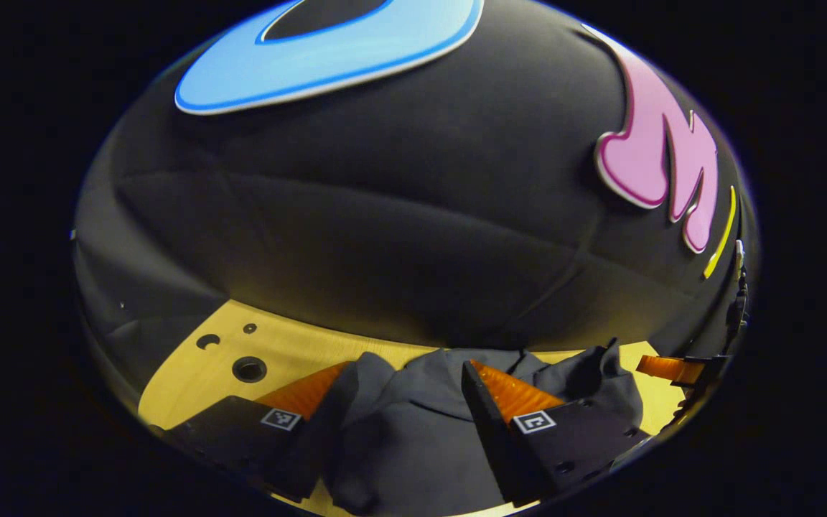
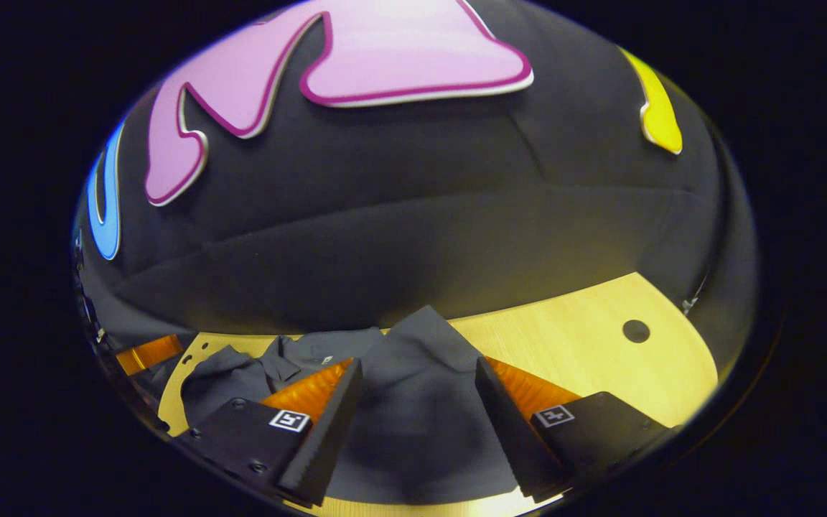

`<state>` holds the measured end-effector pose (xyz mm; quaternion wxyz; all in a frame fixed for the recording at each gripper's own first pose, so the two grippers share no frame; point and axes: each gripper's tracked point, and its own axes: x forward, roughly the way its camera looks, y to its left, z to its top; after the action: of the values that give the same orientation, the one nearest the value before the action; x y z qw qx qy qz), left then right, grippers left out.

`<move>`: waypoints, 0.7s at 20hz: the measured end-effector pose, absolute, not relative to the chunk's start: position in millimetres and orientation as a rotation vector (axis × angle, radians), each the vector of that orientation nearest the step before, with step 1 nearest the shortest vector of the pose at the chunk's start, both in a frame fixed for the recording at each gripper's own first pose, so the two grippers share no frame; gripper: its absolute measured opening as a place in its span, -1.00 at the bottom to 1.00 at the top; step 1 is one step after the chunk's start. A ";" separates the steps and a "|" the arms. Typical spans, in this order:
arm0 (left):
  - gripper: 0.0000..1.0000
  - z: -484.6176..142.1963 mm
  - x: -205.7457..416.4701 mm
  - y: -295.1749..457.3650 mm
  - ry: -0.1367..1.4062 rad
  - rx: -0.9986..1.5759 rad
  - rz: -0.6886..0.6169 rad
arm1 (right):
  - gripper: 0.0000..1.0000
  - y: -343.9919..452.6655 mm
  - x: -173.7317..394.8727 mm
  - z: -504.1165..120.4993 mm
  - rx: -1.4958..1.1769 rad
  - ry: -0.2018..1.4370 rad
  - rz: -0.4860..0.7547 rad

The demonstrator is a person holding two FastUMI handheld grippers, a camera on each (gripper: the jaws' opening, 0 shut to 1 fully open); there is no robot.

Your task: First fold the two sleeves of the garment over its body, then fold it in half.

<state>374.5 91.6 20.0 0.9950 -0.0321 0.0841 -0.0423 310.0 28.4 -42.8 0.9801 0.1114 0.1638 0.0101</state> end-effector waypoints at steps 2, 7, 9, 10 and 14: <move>0.90 37.3 347.7 90.4 0.148 -0.064 -0.089 | 0.96 27.8 288.1 -24.3 0.201 0.301 0.013; 0.92 83.3 267.1 93.0 0.072 -0.038 -0.075 | 0.96 24.1 226.4 25.6 0.161 0.217 -0.012; 0.92 94.9 234.3 96.4 0.052 0.001 -0.052 | 0.97 17.7 197.8 43.7 0.165 0.194 -0.018; 0.92 99.6 218.0 98.3 0.038 0.016 -0.043 | 0.97 14.6 183.3 53.1 0.163 0.181 -0.021; 0.92 111.3 161.3 87.9 0.029 0.004 -0.066 | 0.97 -1.5 128.3 70.6 0.132 0.139 -0.051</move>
<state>161.3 87.9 111.3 0.9994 0.0022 0.0143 -0.0329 128.3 -1.5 70.6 0.9951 0.0661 0.0695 -0.0254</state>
